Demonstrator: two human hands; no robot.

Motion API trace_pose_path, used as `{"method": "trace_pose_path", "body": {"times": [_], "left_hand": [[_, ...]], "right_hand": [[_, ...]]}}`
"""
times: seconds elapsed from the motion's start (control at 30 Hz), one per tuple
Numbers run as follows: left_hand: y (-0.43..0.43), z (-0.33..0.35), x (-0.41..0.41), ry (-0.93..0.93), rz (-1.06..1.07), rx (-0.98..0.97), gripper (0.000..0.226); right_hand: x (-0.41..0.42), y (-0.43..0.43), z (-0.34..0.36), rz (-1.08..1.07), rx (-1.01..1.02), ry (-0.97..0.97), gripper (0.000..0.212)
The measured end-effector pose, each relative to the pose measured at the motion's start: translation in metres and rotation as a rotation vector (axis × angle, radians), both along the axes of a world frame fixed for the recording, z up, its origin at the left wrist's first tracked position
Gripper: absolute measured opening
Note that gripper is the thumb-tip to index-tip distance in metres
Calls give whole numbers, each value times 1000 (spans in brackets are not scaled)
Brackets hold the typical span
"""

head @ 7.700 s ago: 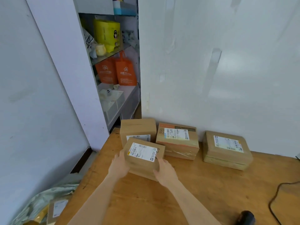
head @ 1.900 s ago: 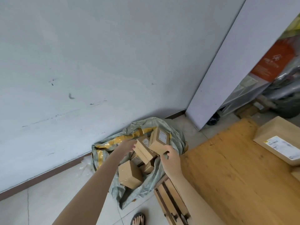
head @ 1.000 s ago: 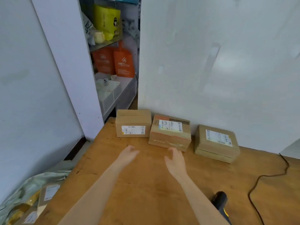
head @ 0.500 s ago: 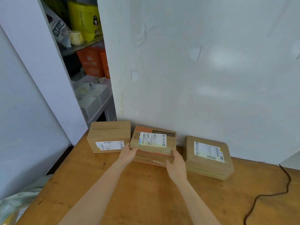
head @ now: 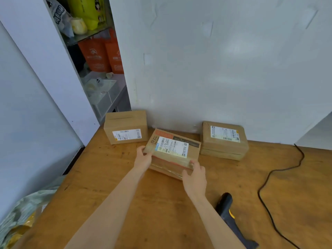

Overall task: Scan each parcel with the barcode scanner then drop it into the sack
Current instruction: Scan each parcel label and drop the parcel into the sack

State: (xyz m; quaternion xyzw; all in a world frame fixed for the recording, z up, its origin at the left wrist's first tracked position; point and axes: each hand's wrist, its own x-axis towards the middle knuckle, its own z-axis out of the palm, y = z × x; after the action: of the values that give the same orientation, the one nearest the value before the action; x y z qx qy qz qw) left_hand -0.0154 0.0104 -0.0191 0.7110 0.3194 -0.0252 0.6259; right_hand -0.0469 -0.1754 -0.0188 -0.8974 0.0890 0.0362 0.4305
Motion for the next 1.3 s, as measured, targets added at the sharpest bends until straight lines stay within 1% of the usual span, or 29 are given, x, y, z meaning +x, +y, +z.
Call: {"method": "trace_pose_path", "body": {"times": [0.1, 0.17, 0.27, 0.33, 0.37, 0.47, 0.57, 0.63, 0.7, 0.8, 0.87, 0.97, 1.07, 1.13, 1.23, 1.3], "left_hand": [[2, -2, -31, -53, 29, -77, 38], [3, -5, -51, -109, 38, -81, 32], [4, -5, -80, -182, 62, -30, 39], [3, -5, -96, -216, 81, -54, 44], [4, -6, -102, -232, 81, -59, 43], [5, -5, -115, -255, 79, -98, 29], [2, -3, -126, -246, 36, -231, 18], [-1, 3, -132, -293, -17, -332, 14], [-3, 10, -134, -307, -62, -381, 14], [-8, 16, -133, -289, -44, -436, 11], [-12, 20, -131, -276, -27, -453, 9], [-18, 24, -128, -269, -29, -477, 6], [-22, 25, -125, -260, -61, -469, 4], [-25, 25, -122, -252, -74, -448, 8], [-30, 24, -118, -238, -83, -468, 26], [-32, 22, -114, -237, -67, -484, 24]], "right_hand": [[-48, 7, 3, -23, 14, 19, 48], [-84, 13, 6, -41, 48, 40, 49], [-136, 28, 9, -59, 97, 82, 53], [-170, 41, 9, -77, 135, 126, 57], [-185, 49, 9, -87, 160, 147, 59], [-223, 71, 6, -113, 234, 173, 60], [-245, 82, 3, -154, 284, 208, 59], [-253, 82, 0, -166, 300, 215, 58], [-257, 80, -2, -166, 309, 212, 59], [-258, 72, -5, -135, 292, 200, 58], [-256, 63, -7, -84, 287, 198, 55], [-249, 43, -12, 6, 282, 218, 45], [-239, 23, -16, 79, 227, 207, 39], [-232, 12, -18, 128, 217, 217, 36], [-222, -1, -19, 223, 202, 231, 32], [-213, -11, -19, 263, 203, 227, 27]]}}
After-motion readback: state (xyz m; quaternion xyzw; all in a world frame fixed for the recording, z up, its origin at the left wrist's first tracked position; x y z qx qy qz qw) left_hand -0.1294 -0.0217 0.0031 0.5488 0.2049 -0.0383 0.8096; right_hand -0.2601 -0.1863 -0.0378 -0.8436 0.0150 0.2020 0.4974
